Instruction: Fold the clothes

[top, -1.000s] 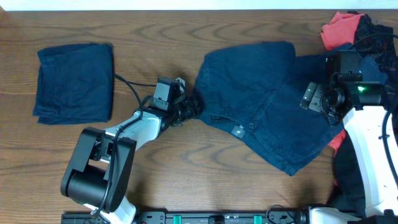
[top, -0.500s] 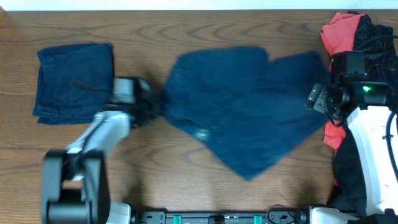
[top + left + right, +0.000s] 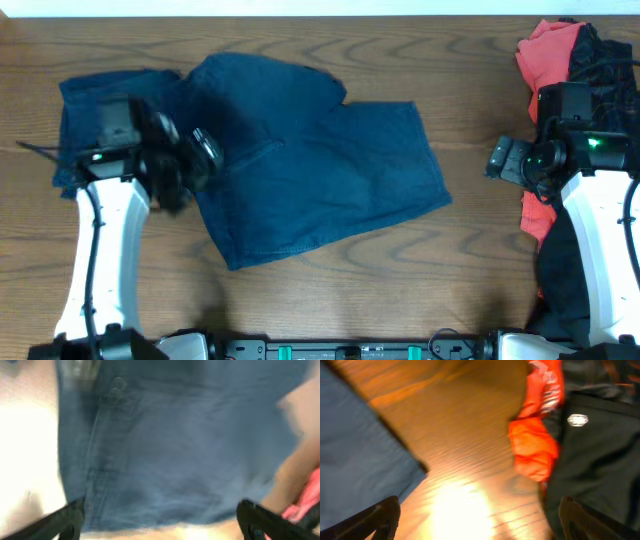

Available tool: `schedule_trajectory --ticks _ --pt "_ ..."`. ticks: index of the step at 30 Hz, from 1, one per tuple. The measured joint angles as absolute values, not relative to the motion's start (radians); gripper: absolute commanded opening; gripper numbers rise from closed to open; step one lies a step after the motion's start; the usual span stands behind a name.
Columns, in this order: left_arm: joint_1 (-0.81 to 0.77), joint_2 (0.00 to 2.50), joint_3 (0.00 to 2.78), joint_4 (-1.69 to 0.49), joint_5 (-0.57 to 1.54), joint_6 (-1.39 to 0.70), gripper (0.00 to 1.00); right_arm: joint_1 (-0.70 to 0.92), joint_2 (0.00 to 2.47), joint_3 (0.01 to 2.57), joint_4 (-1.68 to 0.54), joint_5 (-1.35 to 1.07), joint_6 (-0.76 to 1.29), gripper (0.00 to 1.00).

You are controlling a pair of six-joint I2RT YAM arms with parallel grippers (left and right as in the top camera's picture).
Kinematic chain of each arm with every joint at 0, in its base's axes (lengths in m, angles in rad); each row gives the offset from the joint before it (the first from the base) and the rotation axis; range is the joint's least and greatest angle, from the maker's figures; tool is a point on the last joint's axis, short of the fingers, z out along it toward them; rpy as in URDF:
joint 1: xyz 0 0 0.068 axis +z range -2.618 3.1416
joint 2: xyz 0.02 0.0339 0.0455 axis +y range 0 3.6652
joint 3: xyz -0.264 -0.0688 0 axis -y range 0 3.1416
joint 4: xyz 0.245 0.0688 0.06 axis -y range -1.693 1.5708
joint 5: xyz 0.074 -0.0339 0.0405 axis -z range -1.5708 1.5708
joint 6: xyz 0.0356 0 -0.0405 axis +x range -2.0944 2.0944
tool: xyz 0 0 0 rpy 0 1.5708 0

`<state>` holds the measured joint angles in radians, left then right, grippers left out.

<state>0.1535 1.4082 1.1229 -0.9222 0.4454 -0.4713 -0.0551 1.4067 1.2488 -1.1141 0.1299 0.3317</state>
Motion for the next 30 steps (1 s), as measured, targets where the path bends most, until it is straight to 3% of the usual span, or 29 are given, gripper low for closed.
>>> schedule_trajectory --ticks 5,13,22,30 --pt "0.105 1.418 1.04 -1.096 0.416 -0.456 0.98 -0.055 1.407 1.246 -1.175 -0.017 0.243 0.99" --pt "0.025 1.418 0.877 -1.109 0.398 -0.458 0.98 -0.055 1.407 1.078 -1.084 -0.171 0.232 0.99" --pt "-0.002 1.418 0.695 -0.908 0.415 -0.577 1.0 -0.055 1.407 0.818 -0.775 -0.346 0.245 0.99" --pt "-0.002 1.401 0.575 -0.685 0.484 -0.714 0.95 -0.055 1.407 0.778 -0.711 -0.376 0.26 0.99"
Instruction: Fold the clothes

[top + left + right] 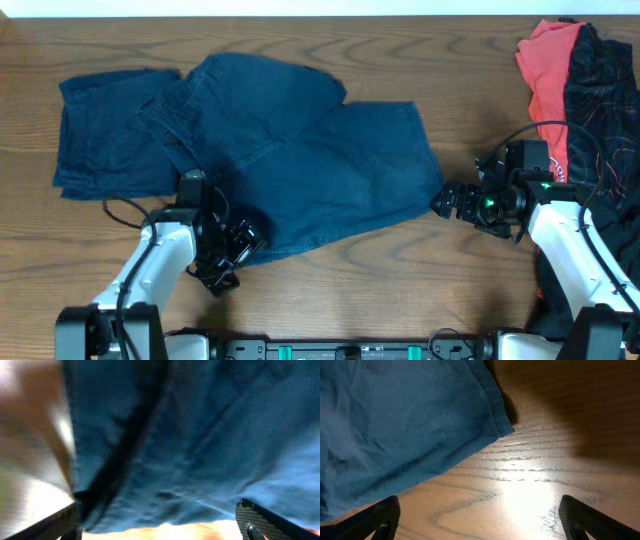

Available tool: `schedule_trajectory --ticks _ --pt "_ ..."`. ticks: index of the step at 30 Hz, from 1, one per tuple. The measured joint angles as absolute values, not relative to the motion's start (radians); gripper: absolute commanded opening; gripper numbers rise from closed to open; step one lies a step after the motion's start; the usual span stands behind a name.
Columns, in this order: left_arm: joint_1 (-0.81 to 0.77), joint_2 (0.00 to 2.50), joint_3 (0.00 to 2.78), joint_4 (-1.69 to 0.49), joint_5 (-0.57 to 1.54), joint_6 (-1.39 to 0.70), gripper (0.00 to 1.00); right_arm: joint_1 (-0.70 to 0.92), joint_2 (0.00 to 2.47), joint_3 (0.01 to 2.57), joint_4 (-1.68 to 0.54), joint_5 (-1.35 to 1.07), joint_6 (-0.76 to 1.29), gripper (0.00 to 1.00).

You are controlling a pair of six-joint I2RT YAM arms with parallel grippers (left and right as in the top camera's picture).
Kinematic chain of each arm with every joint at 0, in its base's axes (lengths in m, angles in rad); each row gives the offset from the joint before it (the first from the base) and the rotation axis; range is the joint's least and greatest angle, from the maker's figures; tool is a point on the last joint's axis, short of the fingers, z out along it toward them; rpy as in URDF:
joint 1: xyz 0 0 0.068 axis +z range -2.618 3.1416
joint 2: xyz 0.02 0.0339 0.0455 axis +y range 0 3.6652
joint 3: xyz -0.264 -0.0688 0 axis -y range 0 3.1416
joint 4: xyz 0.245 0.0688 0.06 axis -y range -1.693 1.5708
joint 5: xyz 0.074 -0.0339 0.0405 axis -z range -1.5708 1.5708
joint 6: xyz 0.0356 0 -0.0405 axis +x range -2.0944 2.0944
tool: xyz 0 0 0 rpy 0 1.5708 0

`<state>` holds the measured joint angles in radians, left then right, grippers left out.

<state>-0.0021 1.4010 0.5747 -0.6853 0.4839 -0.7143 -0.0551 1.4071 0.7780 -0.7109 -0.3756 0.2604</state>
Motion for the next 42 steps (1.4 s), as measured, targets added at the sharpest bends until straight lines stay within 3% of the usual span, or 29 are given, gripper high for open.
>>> schedule_trajectory --ticks 5,7,9,13,15,23,33,42 --pt "-0.002 1.377 0.553 -0.628 0.493 -0.812 0.94 -0.055 1.407 0.778 -0.709 -0.38 0.263 0.99" --pt "-0.002 1.376 0.552 -0.624 0.488 -0.834 0.87 -0.055 1.407 0.778 -0.709 -0.382 0.263 0.99" --pt "-0.002 1.376 0.55 -0.604 0.488 -0.851 0.75 -0.055 1.407 0.778 -0.709 -0.383 0.263 0.99" --pt "-0.002 1.38 0.543 -0.569 0.477 -0.86 0.4 -0.055 1.407 0.777 -0.715 -0.386 0.267 0.99" --pt "-0.002 1.383 0.538 -0.56 0.467 -0.857 0.06 -0.055 1.407 0.776 -0.717 -0.386 0.27 0.99" --pt "-0.002 1.391 0.531 -0.549 0.46 -0.838 0.06 -0.055 1.407 0.761 -0.682 -0.387 0.278 0.99" --pt "-0.004 1.342 0.515 -0.58 0.414 -0.811 0.06 -0.055 1.407 0.637 -0.475 -0.39 0.34 0.99" --pt "-0.004 1.276 0.513 -0.626 0.389 -0.804 0.06 -0.05 1.407 0.553 -0.332 -0.397 0.434 0.77"
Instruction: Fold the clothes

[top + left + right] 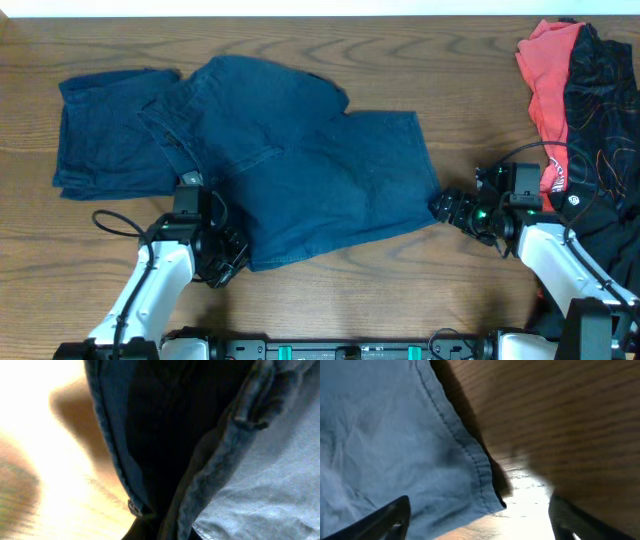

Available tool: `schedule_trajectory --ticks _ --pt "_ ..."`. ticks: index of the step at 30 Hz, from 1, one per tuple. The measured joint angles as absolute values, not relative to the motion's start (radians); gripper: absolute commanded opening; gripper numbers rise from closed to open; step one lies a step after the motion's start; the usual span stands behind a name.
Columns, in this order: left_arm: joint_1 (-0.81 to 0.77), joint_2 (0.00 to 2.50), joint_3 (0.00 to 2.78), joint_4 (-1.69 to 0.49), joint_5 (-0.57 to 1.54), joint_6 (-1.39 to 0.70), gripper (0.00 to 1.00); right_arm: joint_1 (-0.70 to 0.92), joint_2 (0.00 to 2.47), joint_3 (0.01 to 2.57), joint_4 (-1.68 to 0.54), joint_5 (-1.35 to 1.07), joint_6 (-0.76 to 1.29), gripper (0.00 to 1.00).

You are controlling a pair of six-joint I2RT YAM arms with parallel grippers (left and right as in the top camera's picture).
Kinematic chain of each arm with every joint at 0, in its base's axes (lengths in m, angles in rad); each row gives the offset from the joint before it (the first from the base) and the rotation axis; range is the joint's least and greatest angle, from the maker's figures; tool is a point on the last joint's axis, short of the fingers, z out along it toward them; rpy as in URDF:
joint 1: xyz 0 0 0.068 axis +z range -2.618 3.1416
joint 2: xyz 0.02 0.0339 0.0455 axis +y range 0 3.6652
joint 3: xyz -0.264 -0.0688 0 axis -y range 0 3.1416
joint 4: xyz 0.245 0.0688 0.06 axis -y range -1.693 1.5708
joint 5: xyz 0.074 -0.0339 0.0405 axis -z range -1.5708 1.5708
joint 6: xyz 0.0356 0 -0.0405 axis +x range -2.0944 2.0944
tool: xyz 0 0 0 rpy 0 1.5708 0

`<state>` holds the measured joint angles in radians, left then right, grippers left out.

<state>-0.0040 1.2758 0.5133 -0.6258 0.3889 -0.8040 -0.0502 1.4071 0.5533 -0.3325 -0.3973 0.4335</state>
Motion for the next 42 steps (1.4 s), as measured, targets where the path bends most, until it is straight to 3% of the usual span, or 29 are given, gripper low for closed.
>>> schedule_trajectory --ticks 3,10,17,20,25,35,42 --pt "-0.004 1.256 0.513 -0.655 0.385 -0.802 0.06 -0.038 1.407 0.54 -0.302 -0.4 0.463 0.7" --pt "-0.004 1.208 0.513 -0.686 0.385 -0.788 0.06 0.034 1.407 0.528 -0.269 -0.383 0.554 0.66" --pt "-0.004 1.162 0.513 -0.704 0.385 -0.78 0.06 0.097 1.407 0.527 -0.254 -0.324 0.638 0.52" --pt "-0.004 1.154 0.513 -0.707 0.385 -0.779 0.06 0.117 1.407 0.527 -0.252 -0.284 0.675 0.4" --pt "-0.004 1.154 0.513 -0.707 0.385 -0.777 0.06 0.135 1.407 0.526 -0.253 -0.252 0.702 0.02" --pt "-0.004 1.143 0.514 -0.733 0.385 -0.738 0.06 0.13 1.398 0.53 -0.254 -0.228 0.698 0.01" --pt "-0.005 1.054 0.701 -0.882 0.389 -0.585 0.06 0.104 1.238 0.748 -0.484 -0.231 0.588 0.01"
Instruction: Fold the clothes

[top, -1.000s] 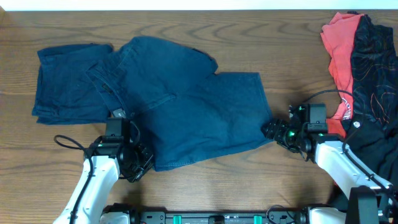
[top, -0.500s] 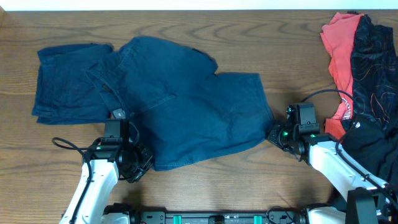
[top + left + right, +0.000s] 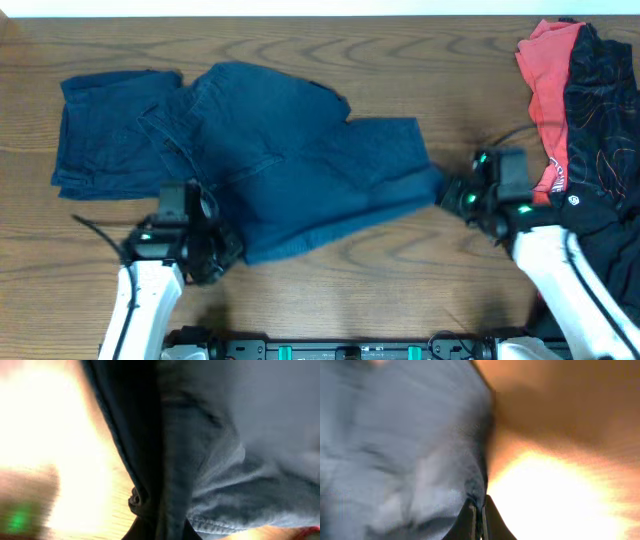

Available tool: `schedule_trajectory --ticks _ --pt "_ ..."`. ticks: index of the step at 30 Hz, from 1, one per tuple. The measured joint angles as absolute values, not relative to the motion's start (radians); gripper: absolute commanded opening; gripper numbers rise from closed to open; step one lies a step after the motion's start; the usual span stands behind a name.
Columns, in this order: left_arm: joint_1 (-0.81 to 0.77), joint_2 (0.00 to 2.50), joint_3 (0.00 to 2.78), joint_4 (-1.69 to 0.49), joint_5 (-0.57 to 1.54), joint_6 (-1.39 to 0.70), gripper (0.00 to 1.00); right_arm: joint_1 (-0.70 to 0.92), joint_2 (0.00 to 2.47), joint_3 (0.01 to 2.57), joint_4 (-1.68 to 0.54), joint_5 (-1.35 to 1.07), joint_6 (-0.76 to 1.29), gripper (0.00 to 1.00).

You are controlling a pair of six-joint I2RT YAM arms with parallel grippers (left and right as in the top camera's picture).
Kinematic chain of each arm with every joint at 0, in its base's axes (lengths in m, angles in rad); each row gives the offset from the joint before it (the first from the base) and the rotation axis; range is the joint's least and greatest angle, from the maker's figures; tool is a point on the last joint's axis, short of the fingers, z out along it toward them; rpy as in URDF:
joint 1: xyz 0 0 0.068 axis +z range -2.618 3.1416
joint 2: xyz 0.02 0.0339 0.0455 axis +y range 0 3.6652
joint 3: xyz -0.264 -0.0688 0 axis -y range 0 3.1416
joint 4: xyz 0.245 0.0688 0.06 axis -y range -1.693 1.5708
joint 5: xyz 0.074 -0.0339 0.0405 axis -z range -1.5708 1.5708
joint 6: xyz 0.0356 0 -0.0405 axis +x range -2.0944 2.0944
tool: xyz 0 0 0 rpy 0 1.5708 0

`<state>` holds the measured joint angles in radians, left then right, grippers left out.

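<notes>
Dark blue denim shorts [image 3: 300,160] lie spread across the middle of the wooden table. My left gripper [image 3: 212,250] is shut on their near left corner, and the waistband edge [image 3: 165,485] runs down between its fingers. My right gripper [image 3: 450,192] is shut on the right hem corner [image 3: 479,491], which is pinched between the closed fingertips and lifted a little off the table. A second blue garment [image 3: 105,130] lies folded at the far left.
A heap of red [image 3: 545,60] and black [image 3: 600,110] clothes sits at the right edge, beside my right arm. Bare wooden table [image 3: 350,290] runs along the front, between the two arms.
My right gripper, open at the right hem then, is now shut on it, and that corner has risen and shifted slightly back. My left gripper still pinches the near left corner.
First my left arm hovered over the shorts' left part and my right arm stood by the clothes heap. Both then came down open at the shorts' near corners. The left gripper was shut on its corner, and now the right one holds the hem too.
</notes>
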<state>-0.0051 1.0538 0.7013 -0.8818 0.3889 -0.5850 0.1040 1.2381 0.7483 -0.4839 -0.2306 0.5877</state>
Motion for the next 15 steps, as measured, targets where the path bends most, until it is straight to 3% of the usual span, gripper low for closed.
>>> schedule_trajectory --ticks 8,15 --pt "-0.01 1.008 1.234 -1.082 0.401 -0.413 0.06 0.056 1.085 1.203 -0.743 -0.227 0.482 0.01" --pt "-0.011 1.003 1.608 -1.126 0.418 -0.353 0.06 0.045 1.034 1.524 -0.847 -0.198 0.407 0.01"
